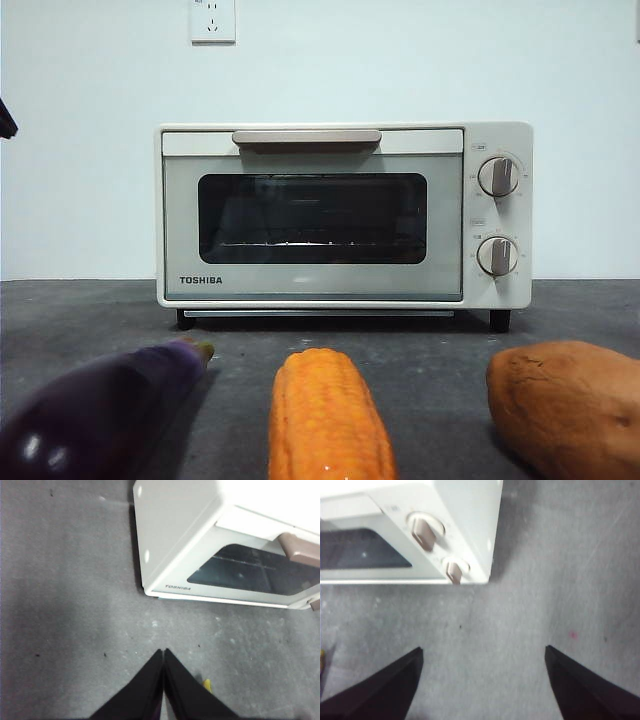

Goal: Take the eggplant from the table,put the eggplant in the oven

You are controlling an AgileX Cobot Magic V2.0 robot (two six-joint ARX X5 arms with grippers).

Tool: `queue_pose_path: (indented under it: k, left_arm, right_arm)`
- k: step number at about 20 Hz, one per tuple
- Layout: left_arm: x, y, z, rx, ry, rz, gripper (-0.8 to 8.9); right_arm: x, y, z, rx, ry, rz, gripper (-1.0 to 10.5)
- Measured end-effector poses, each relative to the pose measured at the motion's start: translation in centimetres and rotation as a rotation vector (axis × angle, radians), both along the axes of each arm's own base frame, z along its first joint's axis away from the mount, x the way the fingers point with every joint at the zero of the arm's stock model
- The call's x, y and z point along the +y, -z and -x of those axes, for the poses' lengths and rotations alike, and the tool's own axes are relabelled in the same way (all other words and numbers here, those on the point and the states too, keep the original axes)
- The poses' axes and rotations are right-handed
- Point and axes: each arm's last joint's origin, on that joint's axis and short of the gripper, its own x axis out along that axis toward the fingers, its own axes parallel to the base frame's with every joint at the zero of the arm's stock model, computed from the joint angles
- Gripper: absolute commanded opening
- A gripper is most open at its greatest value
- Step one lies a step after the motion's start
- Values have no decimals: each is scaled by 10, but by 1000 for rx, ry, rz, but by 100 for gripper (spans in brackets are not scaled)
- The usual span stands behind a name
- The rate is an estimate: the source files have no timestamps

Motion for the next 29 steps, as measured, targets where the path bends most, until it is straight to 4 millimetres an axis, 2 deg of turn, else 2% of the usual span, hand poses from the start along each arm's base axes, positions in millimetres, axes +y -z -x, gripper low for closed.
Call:
queue_pose_path:
  k: [4,6,8,10,14,17,24,29]
  left_arm:
    - [-3,1,-1,1,23,-8,6]
    - [-3,1,-1,0,25,-10,6]
    - [-3,1,-1,-2,27,-12,6]
    - [-3,1,-1,-2,27,-12,6]
    - [-4,1,-1,-2,28,-12,6]
    - [-4,1,-1,-2,28,-12,6]
    - [-7,1,0,-1,47,-12,6]
    - [-9,1,0,3,55,-12,6]
  right_arm:
    - [2,-3,-2,-25,-36,-88,404]
    - [9,-3,-8,-2,-150,-231,404]
    - [22,-2,-15,42,-315,-381,404]
    - [40,0,-19,89,-431,-449,404]
    - [90,14,-25,240,-542,-412,404]
    - [132,28,-24,338,-574,-312,404]
    - [237,40,-20,459,-643,-43,403]
    - [297,68,-28,545,-676,92,403]
